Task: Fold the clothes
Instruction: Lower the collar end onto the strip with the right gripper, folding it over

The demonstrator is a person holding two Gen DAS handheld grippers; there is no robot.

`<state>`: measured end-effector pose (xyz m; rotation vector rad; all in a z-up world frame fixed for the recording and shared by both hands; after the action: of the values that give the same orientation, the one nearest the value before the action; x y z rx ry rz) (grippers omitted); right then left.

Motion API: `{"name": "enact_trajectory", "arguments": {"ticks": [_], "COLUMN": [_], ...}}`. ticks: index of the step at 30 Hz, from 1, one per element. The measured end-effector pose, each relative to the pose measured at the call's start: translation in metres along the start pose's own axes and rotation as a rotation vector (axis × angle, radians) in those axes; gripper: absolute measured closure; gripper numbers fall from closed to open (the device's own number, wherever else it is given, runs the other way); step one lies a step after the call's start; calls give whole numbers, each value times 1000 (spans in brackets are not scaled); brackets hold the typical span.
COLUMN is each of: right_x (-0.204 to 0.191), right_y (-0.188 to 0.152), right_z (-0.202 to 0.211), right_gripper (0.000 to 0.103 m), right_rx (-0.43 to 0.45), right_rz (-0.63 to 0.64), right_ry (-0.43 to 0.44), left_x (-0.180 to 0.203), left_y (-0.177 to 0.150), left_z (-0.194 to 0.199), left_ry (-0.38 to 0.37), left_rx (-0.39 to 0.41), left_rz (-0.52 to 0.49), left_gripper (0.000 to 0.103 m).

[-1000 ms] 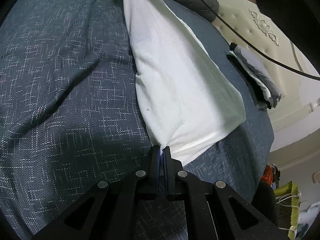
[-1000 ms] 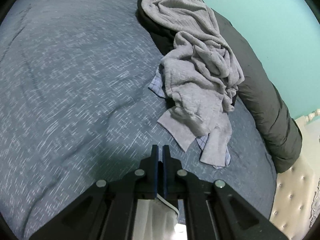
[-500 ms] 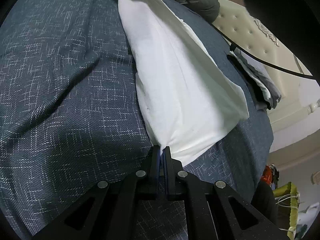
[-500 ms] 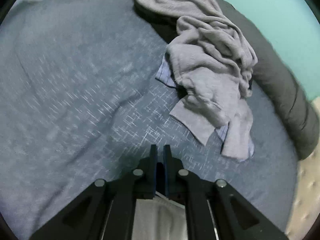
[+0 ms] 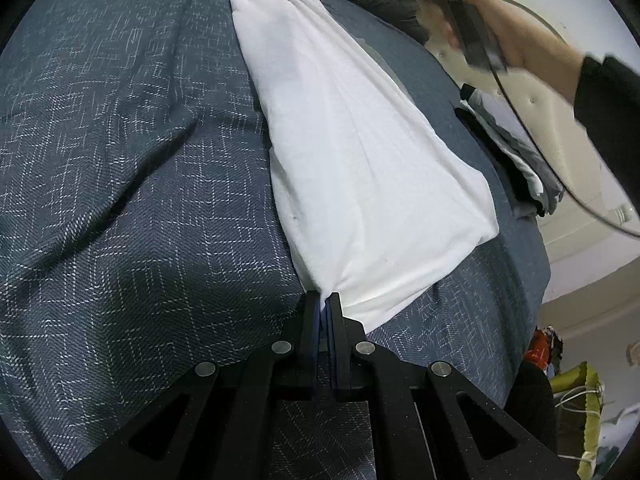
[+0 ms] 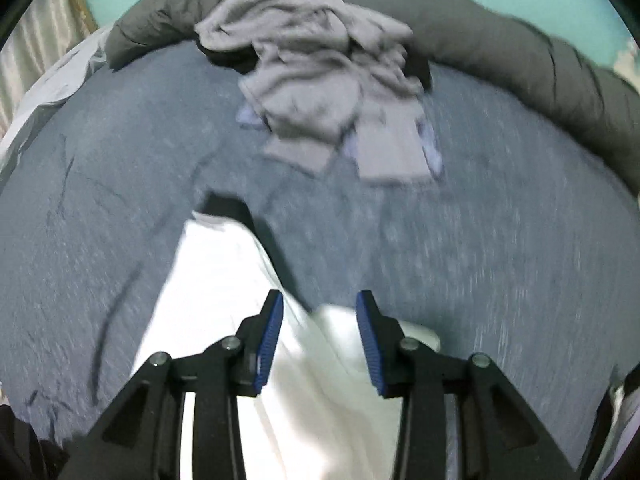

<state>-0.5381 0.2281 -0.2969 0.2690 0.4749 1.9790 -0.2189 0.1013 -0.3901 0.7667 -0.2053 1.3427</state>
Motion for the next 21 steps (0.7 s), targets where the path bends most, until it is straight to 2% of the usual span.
{"name": "enact_trajectory", "arguments": {"ticks": [6, 10, 12, 14, 18, 21], "right_x": [14, 16, 18, 16, 19, 35], "right_y": [-33, -43, -44, -44, -39, -34], "right_z": [-7, -10, -13, -17, -20, -21], "right_gripper": [65, 68, 92, 99, 102, 102], "right_rx": [-22, -33, -42, -42, -16, 14], "right_rz": [-27, -33, -29, -18, -22, -89], "right_ry": [62, 61, 56, 44, 24, -26], "left_x": [1, 1, -2, 0, -2, -4], "left_y": [1, 2, 3, 5, 5, 5], "left_z": [-1, -2, -2, -5, -3, -2], "left_ry": [0, -1, -3, -5, -7, -9], "left_rx": [-2, -2, -2, -3, -3, -4], "left_rz": [-2, -2, -3, -5, -4, -2], "left_gripper": [100, 100, 100, 100, 100, 100]}}
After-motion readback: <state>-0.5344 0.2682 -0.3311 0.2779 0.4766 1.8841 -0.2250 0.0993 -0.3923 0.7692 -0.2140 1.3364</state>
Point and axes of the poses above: each gripper's, at about its wrist camera, not at the fingertips, and z roughly against the way its jaws point, x to its right, y to its top, the point moved 3 cm from there along -z, roughly the way its jaws point, and after that the axes turned 1 degree about -z, right-handed, at the moved point
